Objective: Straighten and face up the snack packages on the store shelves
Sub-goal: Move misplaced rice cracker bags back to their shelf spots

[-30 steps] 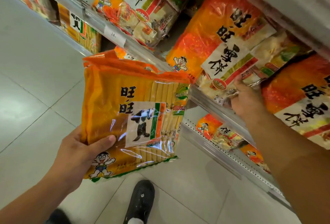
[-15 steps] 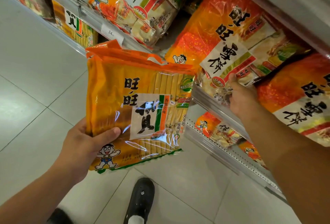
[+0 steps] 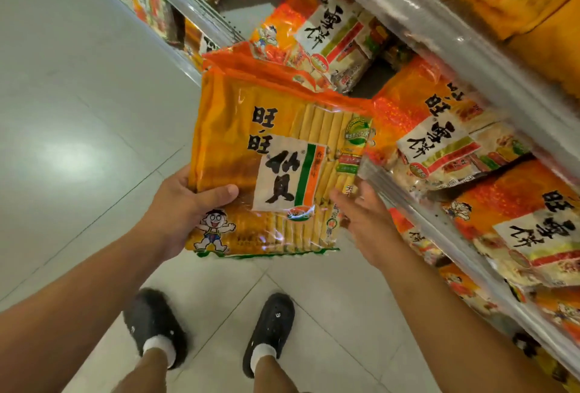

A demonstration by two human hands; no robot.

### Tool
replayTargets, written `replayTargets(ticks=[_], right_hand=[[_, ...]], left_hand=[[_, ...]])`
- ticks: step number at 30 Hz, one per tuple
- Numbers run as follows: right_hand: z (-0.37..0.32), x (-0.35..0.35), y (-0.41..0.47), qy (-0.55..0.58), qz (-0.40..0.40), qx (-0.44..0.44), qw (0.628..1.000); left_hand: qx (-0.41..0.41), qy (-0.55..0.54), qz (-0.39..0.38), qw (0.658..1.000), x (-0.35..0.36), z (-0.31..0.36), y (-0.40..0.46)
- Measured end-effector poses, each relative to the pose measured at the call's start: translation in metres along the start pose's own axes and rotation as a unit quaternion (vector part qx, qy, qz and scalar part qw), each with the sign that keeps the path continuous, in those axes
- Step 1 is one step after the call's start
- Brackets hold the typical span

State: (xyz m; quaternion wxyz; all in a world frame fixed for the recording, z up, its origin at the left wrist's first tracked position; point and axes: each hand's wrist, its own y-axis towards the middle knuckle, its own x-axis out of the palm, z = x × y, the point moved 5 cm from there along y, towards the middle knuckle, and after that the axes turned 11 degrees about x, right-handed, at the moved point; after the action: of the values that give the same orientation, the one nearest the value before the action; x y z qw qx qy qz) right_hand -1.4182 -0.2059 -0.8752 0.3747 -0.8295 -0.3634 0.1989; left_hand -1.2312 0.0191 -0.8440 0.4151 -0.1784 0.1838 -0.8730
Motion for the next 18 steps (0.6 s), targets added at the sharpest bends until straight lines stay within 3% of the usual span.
replayTargets(ticks=[8,13,18], right_hand=[[-0.110,0.137,-0.042,-0.064,-0.016,-0.039,0.997],[-0.178,0.247,-0.065,-0.083,-0.032,-0.058,0.994],[-0.236,0.331,-0.078,-0.079,-0.029,-0.089,0.992]], left_hand=[[-0.018,-0.018,0.051,0.998,-0.139,0.081,-0.019],[0.018,-0.006,0.104,0.994,-0.242,0.146,-0.027],[0.049,0.043,0.092,0.994,-0.320,0.214,-0.012]])
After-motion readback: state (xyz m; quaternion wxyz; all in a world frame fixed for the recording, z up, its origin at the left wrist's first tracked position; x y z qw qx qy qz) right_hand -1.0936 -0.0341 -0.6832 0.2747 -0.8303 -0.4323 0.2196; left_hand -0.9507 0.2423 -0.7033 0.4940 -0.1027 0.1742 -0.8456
